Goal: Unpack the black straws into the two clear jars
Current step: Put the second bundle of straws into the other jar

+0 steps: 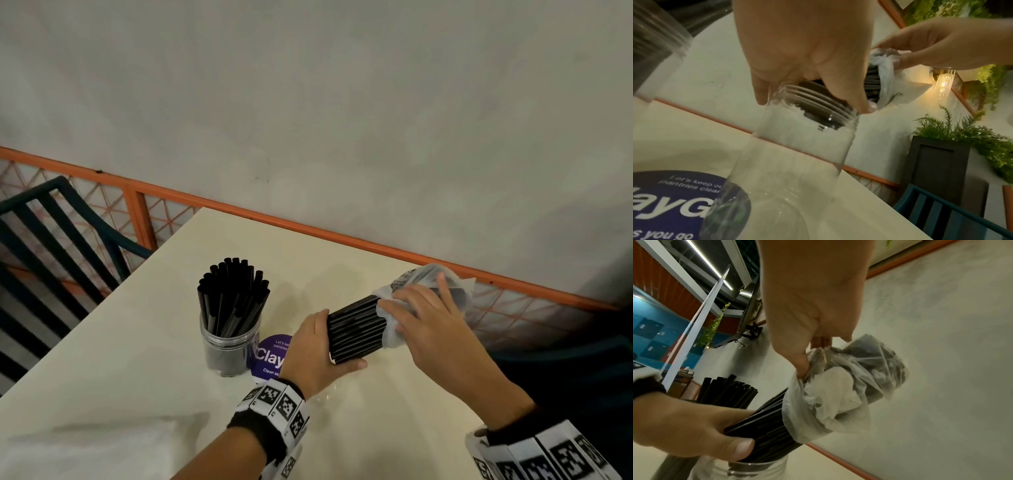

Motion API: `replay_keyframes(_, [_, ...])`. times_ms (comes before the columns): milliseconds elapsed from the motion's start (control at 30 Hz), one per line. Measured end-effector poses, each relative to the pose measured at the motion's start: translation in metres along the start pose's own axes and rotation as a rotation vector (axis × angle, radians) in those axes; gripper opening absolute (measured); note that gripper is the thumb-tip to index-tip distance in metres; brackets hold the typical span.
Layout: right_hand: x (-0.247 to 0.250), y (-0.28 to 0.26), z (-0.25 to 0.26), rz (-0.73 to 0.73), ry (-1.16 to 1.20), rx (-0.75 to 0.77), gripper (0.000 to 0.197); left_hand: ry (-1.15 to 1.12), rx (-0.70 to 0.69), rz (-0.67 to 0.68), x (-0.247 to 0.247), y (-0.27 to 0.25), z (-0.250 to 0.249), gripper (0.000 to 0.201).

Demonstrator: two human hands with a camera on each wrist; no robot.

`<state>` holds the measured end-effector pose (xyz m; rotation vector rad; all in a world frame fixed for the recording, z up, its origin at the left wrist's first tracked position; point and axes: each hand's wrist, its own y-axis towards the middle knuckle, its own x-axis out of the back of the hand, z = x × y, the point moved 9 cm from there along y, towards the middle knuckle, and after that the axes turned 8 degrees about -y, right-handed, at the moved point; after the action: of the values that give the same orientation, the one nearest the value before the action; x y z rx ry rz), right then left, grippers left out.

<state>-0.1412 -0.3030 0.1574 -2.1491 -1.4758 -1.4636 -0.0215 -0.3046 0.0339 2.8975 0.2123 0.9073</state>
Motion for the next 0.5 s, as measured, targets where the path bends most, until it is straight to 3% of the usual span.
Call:
replay_keyframes(133, [0.006,0.012,0.011,-0.028,-0.019,0.050,0.056,0.095,-0.036,0.001,-0.002,0.000,0.005,0.128])
replay_keyframes(267, [0.006,0.027,0.030,0.009,-0.036,0.121,0.053,0.104,-0.022,0.104,-0.005,0.000,0.007,0.137])
replay_keyframes(367, [0.006,0.033,0.050,0.022,-0.072,0.182,0.040,-0.088,0.037,0.143,-0.003,0.000,0.013,0.128])
replay_keyframes(500, [0.004,0.032,0.075,0.054,-0.102,0.275,0.031,-0.097,0.039,0.146,-0.006,-0.002,0.017,0.109])
